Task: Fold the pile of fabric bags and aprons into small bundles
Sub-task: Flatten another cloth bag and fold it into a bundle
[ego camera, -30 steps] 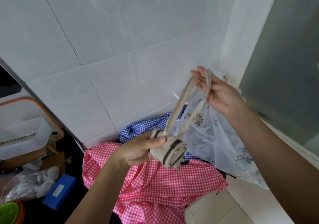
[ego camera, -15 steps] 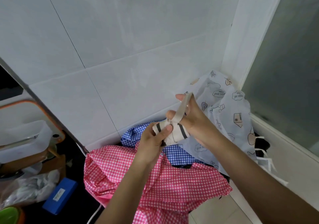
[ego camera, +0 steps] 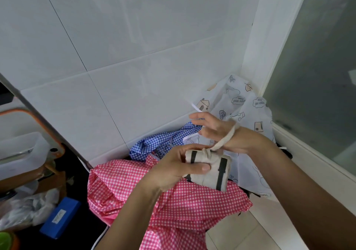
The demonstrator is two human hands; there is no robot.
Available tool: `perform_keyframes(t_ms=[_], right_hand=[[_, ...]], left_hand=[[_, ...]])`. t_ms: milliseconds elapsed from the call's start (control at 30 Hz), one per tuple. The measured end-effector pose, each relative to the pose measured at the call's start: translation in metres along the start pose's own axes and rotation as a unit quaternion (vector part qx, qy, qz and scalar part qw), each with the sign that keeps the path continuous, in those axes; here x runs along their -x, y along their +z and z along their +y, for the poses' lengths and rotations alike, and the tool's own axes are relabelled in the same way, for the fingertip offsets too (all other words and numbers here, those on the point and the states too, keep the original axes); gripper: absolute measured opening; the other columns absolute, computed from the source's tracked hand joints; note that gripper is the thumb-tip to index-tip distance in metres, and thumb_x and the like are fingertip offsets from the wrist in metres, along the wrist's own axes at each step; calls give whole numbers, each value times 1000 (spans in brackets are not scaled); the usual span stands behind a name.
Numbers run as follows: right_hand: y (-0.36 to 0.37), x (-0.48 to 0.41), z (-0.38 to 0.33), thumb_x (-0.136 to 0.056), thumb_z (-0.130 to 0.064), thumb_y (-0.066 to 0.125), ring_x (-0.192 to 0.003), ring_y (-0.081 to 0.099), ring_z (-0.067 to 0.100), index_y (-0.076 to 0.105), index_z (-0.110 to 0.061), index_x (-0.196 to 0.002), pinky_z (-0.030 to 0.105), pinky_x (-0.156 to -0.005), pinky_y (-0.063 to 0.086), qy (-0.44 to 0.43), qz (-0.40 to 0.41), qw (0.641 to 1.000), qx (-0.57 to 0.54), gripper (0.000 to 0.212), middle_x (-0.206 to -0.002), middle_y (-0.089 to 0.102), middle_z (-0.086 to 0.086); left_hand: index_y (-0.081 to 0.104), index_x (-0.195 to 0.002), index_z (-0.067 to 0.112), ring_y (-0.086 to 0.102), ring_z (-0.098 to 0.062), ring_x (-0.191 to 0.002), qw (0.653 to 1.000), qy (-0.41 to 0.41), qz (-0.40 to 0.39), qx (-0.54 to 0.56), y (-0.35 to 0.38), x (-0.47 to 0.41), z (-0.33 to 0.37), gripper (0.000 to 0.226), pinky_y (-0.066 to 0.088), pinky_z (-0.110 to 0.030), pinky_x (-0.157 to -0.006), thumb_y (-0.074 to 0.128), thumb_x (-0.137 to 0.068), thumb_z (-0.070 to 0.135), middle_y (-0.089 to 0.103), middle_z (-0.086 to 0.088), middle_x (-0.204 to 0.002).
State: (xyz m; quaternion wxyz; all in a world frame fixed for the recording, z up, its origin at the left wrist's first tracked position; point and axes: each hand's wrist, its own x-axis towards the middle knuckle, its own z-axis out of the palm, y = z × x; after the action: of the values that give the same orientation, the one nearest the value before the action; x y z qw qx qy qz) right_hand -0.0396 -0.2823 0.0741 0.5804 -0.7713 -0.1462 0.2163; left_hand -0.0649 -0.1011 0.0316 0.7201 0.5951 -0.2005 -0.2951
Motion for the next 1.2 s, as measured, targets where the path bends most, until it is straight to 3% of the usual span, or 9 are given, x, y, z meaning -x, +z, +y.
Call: perform_keyframes(t_ms=[133, 333, 467, 600, 667, 833, 900, 1100, 1200], right_hand=[[7, 5, 5, -41, -90, 61, -125, 41, -1, 37, -49, -123, 26, -94, 45, -8, 30, 999, 15, 94, -142, 36, -14], [41, 17, 4, -92, -44, 48, -122, 50, 18, 37, -20, -139, 16, -88, 42, -6, 127, 991, 39, 54, -122, 48, -10], [76, 22, 20, -103, -17, 38, -138, 29, -2, 25, -21, -148, 16, -112, 26, -189, 252, 933, 176, 47, -147, 35, -11], [89, 29, 45, -96, -17, 46, -119, 51, -2, 62, -14, -118, 15, -95, 45, -264, 300, 888, 226, 27, -127, 59, -3], [89, 32, 42, -90, -19, 57, -104, 55, -1, 58, -18, -105, 14, -81, 50, -287, 349, 868, 208, 16, -112, 56, -6], [55, 21, 11, -70, -27, 83, -136, 33, 11, 35, -25, -139, 20, -108, 37, -261, 406, 858, 178, 84, -142, 28, -5], [39, 17, -2, -66, -31, 86, -142, 22, 11, 33, -27, -142, 22, -112, 32, -244, 392, 864, 203, 92, -149, 20, -5], [30, 8, -12, -61, -30, 88, -123, 26, -16, 46, -22, -131, 2, -99, 28, -202, 321, 902, 206, 82, -135, 28, -12], [34, 7, -9, -75, -31, 78, -88, 52, -7, 64, -13, -102, 10, -76, 41, -242, 313, 885, 244, 35, -96, 54, -13]], left_hand=[[66, -106, -3, 67, -35, -98, 987, 31, 153, -33, -4, -5, 0, 34, 54, -42, -88, 69, -80, 19, 69, -22, -105], [65, -109, 5, 68, -26, -99, 946, 88, 310, 44, 3, -8, 4, 35, 55, -32, -84, 64, -80, 25, 72, -11, -105], [60, -114, 5, 67, -22, -104, 897, 126, 399, 139, 8, -10, 9, 32, 53, -35, -93, 61, -87, 23, 69, -12, -112], [56, -116, 3, 66, -21, -103, 870, 174, 430, 167, 1, -8, 20, 26, 55, -28, -83, 56, -94, 18, 69, -10, -110], [57, -104, 8, 65, -19, -95, 866, 196, 441, 128, -1, -6, 22, 15, 52, -28, -79, 60, -92, 16, 69, -4, -97], [56, -98, 11, 62, -24, -90, 884, 203, 421, 27, 0, 0, 22, 16, 51, -41, -83, 66, -88, 19, 65, -11, -95], [55, -102, 7, 63, -26, -91, 891, 193, 411, 19, 5, 1, 21, 23, 51, -43, -85, 66, -86, 21, 65, -15, -97], [55, -107, 5, 65, -26, -96, 894, 153, 419, 30, 9, 6, 23, 27, 52, -43, -88, 63, -88, 23, 67, -16, -105], [56, -114, 1, 65, -31, -104, 891, 133, 430, 67, 6, 4, 21, 31, 54, -45, -89, 59, -93, 23, 66, -19, -111]])
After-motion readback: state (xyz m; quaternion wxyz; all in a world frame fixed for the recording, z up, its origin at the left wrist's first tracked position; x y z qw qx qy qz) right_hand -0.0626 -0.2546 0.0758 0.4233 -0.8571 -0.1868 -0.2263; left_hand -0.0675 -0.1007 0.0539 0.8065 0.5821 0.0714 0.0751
